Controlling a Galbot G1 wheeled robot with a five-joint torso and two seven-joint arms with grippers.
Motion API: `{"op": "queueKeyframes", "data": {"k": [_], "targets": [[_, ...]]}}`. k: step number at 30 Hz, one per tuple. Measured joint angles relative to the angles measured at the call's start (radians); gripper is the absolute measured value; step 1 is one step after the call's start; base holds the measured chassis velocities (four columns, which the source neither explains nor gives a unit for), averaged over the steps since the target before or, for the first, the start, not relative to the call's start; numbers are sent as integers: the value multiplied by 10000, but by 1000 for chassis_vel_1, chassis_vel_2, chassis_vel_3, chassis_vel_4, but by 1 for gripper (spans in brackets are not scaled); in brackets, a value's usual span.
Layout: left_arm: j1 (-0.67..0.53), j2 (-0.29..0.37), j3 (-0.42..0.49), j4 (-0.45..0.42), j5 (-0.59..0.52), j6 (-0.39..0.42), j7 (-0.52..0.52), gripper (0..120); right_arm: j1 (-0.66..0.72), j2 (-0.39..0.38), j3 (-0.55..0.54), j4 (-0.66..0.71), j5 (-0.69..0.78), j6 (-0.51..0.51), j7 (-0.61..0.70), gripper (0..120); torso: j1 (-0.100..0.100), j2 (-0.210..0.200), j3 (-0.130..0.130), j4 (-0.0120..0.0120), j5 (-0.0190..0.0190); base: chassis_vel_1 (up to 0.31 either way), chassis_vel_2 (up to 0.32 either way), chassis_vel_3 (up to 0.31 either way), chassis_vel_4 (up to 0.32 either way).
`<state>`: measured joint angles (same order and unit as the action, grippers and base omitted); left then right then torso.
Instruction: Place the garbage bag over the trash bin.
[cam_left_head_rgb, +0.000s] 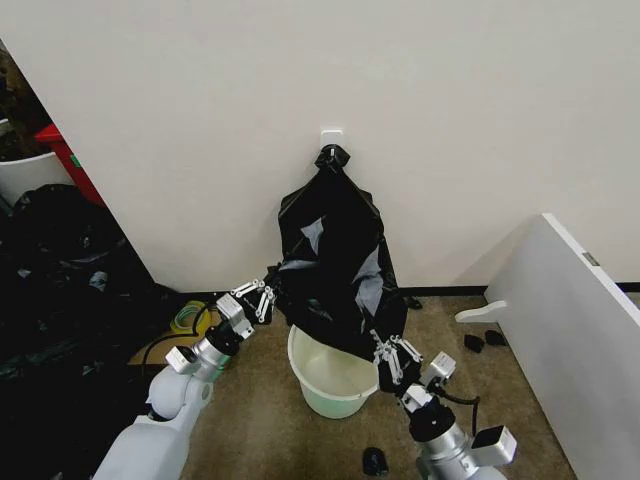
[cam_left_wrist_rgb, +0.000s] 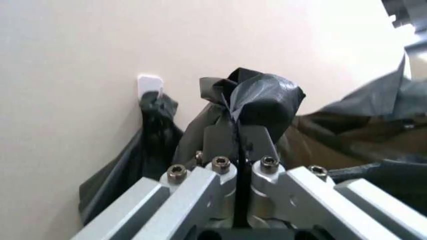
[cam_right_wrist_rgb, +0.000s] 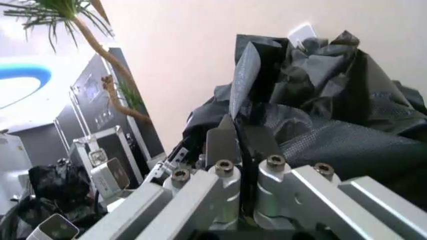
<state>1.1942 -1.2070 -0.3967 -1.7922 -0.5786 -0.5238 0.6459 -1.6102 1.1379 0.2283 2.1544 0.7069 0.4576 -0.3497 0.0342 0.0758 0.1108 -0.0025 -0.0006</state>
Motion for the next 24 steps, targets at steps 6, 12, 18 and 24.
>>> {"op": "queueKeyframes", "data": {"k": [6, 12, 18, 24], "targets": [[56, -28, 6, -32, -210, 166, 174, 0, -58, -6, -55, -13, 14, -29, 17, 0, 0, 0, 0, 0, -1, 0, 0, 0, 0], [181, -141, 33, 135, 140, 133, 356, 0, -56, 97, -245, -457, -3, -12, 131, 0, 0, 0, 0, 0, 0, 0, 0, 0, 0], [301, -231, 122, 240, 521, 66, 543, 0, 0, 173, -308, -770, 93, -27, 355, 0, 0, 0, 0, 0, 1, 0, 0, 0, 0], [497, -350, 334, 650, 323, 72, 551, 0, -24, 150, -210, -819, -18, -5, 386, 0, 0, 0, 0, 0, 0, 0, 0, 0, 0]]}}
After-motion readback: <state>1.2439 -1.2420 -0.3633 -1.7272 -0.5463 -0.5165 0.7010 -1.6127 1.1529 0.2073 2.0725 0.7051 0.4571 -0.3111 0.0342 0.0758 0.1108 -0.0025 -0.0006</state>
